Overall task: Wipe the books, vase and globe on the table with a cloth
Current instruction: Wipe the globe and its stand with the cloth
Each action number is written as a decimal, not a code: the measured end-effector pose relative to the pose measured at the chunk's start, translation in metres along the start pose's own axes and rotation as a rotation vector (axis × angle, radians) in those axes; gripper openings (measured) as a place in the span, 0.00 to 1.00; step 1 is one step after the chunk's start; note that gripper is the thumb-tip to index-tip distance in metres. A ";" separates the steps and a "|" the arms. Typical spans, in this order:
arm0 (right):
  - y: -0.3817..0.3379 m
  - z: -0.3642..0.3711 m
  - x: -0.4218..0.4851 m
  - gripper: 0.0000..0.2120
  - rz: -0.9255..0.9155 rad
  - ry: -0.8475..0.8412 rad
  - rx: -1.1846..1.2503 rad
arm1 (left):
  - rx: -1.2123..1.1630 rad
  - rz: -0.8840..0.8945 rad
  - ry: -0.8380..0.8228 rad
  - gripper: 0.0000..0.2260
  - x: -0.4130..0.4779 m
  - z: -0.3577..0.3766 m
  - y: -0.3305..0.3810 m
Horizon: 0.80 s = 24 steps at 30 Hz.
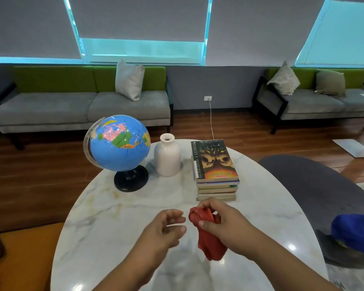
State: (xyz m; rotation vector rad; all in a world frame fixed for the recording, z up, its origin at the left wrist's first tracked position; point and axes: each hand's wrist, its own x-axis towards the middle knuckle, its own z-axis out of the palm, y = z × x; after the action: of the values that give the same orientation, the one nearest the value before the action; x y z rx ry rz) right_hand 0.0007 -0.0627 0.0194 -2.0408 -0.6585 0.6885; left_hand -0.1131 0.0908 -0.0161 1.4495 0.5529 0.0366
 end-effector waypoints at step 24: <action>0.020 0.007 -0.051 0.11 0.091 0.105 0.420 | -0.367 -0.264 -0.119 0.27 -0.029 0.042 -0.015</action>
State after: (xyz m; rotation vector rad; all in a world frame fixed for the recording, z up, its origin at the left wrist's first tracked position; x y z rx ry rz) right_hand -0.0362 -0.1030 0.0108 -1.7099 -0.3274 0.6999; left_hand -0.1272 0.0396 -0.0202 1.0080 0.6006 -0.1492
